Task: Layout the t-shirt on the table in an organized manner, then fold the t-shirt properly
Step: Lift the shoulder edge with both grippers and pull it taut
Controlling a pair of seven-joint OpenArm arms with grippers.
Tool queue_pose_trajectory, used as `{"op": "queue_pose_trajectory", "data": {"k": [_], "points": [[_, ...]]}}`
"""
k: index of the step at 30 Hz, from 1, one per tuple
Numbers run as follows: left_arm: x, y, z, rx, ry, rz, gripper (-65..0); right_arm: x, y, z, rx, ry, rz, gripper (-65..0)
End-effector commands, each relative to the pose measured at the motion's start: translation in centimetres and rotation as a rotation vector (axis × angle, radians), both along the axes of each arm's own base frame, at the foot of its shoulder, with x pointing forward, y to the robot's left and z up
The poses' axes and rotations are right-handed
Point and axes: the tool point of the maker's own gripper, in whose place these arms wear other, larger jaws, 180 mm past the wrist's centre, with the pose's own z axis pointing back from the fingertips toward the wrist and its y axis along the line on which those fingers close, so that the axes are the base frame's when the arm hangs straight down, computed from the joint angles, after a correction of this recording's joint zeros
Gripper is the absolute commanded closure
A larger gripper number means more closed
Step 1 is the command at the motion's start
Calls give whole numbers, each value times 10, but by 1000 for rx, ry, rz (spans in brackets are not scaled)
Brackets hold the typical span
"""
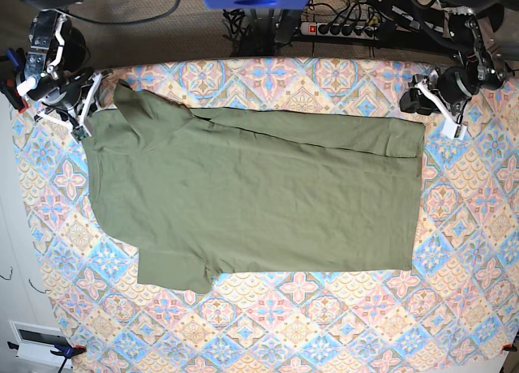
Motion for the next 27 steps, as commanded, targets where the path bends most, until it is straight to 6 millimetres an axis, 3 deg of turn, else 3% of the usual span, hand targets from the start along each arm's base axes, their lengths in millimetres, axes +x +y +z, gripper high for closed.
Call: {"op": "queue_pose_trajectory", "data": {"k": [1,8,14,16,18,20,27], "points": [[-5,3,-10,19,57,5,-295,9,-5,11,-18,-37,7,-42],[2,-7,-38,-161,103,132,-291,8,-5,11,-16,-35,6,-42],[11,-19,-35,-287,85,178,-282,11,-2,16,-20,-54,16,-42],[11,-22,-32,-311,88,173,-221,11,-1,16,-20,-55,18,-42],[13,-24,-28,-331,75,174,-109,6,-2,14,-20,-42,15,-47],[14,-24,-27,-341,68,181,0,-1,-11,14,-27,-36,-19,-74],[7,-25,-29,-335,102,160,0,-43,-69,20,-77,19,-311,-260]]}}
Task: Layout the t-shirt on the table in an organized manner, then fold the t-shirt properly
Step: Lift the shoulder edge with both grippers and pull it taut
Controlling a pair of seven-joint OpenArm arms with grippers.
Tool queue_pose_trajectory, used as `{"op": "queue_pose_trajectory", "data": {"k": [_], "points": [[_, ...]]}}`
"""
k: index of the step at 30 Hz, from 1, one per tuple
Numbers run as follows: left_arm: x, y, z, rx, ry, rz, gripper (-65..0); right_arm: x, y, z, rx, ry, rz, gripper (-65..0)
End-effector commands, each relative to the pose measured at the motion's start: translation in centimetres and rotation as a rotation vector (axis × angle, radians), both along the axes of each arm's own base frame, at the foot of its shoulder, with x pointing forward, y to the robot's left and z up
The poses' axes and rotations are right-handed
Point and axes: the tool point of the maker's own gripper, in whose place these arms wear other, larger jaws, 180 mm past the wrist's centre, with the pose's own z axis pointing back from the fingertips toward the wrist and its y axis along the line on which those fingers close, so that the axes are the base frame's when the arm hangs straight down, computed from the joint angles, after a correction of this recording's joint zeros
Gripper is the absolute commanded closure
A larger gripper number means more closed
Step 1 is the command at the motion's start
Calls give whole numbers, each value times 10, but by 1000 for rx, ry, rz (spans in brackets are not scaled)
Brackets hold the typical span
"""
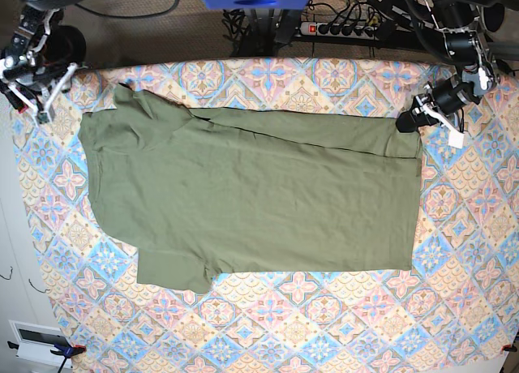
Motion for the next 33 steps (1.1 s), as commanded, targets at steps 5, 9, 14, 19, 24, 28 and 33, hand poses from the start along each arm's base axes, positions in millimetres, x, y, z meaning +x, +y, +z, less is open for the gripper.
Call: {"op": "queue_pose_trajectory", "data": {"k": [5,9,14,19,24,28,33], "points": [[-26,2,-14,43,124,-80,0,15,16,4,123,-87,6,-294],[-34,7,-16,58,143,-85,0,27,39,8,239,-147,34,-293],[-40,19,-14,83,156,-89,0,31,73,-5,297,-106,127,-294],[-45,19,-16,85,168,-91,0,31,86,-11,318,-86,159,-296],[-47,19,-17,83,171,-91,0,31,87,-11,323,-84,158,-296],[-48,19,-17,84,173,-91,0,35,92,-7,345,-105,164,-296],[-46,19,-17,84,170,-91,0,45,113,6,475,-184,174,-296]]}}
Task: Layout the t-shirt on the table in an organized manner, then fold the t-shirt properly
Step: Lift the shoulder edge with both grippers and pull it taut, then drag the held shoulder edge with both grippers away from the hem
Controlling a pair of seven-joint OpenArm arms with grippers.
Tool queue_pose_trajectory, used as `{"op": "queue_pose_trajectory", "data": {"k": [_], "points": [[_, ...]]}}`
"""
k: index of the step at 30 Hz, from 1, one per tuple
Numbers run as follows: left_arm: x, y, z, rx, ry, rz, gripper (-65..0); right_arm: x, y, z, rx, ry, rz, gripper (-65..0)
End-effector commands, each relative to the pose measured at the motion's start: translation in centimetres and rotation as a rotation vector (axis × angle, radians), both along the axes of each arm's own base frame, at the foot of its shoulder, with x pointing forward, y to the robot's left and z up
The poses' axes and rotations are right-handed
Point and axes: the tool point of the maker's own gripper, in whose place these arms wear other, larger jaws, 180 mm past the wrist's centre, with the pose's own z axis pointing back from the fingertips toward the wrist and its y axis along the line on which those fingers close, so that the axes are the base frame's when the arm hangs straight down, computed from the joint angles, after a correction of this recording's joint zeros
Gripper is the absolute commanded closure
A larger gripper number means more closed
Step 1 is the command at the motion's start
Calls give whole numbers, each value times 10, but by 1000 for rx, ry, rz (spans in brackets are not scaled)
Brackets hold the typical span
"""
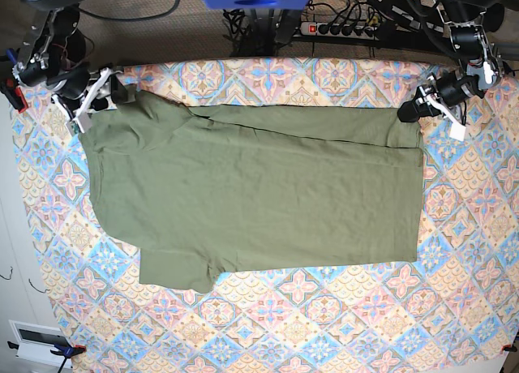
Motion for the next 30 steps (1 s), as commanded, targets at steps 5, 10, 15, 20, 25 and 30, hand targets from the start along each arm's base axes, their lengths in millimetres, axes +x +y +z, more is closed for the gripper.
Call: {"op": "queue_pose_trajectory", "data": {"k": [5,10,15,20,25,30], "points": [[-26,8,-16,71,129,-61,0,7,-3,10,-8,-36,9,-296],[-26,0,-19,66,136,-87,0,6,-3,8,-4,-31,4,-296],[-26,0,-19,65,133,-86,0,4,-14,-6,-37,14,-18,-295],[-26,0,-19,65,133,-86,0,8,-16,-10,-23,22,-33,-292],[-26,0,-19,65,133,-86,0,21,4,-11,0,6,28,-274],[-25,1,-18,67,133,-85,0,29,19,-11,14,1,75,-111]]}}
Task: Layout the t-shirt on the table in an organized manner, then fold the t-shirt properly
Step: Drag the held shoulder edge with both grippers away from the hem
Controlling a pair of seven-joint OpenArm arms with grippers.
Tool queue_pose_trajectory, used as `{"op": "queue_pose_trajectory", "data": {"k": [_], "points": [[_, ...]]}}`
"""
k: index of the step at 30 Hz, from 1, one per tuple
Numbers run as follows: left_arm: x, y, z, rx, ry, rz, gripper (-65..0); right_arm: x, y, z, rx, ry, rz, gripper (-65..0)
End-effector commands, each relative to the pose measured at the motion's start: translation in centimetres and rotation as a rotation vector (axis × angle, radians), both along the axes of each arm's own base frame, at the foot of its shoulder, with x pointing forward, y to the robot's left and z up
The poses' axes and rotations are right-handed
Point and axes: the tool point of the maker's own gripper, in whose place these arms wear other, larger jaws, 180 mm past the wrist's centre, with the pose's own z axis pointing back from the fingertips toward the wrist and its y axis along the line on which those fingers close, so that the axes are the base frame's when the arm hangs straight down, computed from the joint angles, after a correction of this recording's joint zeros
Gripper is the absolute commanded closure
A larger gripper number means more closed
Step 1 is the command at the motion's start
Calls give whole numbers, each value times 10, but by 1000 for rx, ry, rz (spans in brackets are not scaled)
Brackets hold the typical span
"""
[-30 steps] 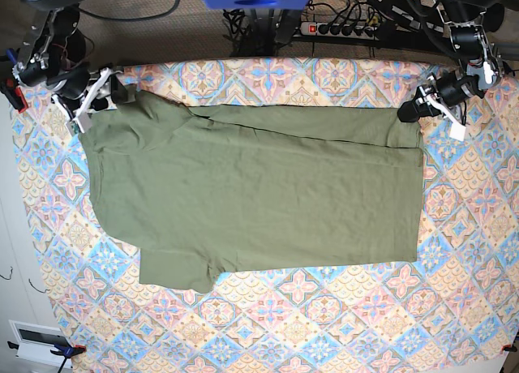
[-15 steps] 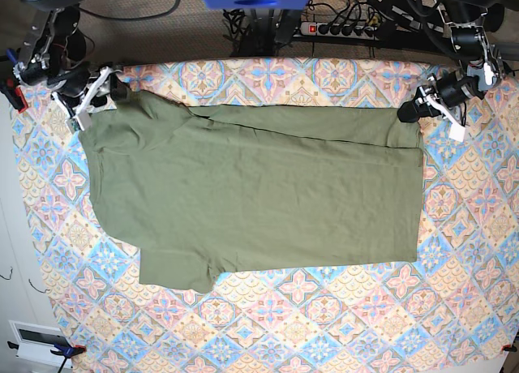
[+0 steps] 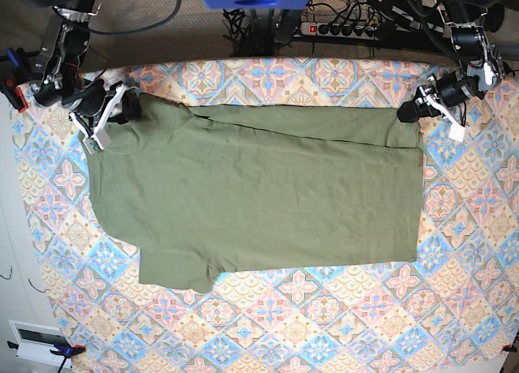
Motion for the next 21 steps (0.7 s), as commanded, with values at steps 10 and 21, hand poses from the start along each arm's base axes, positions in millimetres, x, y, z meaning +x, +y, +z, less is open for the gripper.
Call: {"op": "queue_pose_trajectory", "data": {"k": [10,21], "points": [[-25,8,-16,73,127,-65,0,26,-24,40,-40,-138,-43,-32],[-25,7,-16,73,127,-66,0,91,-22,87,-8,-322,-50,-33]]}}
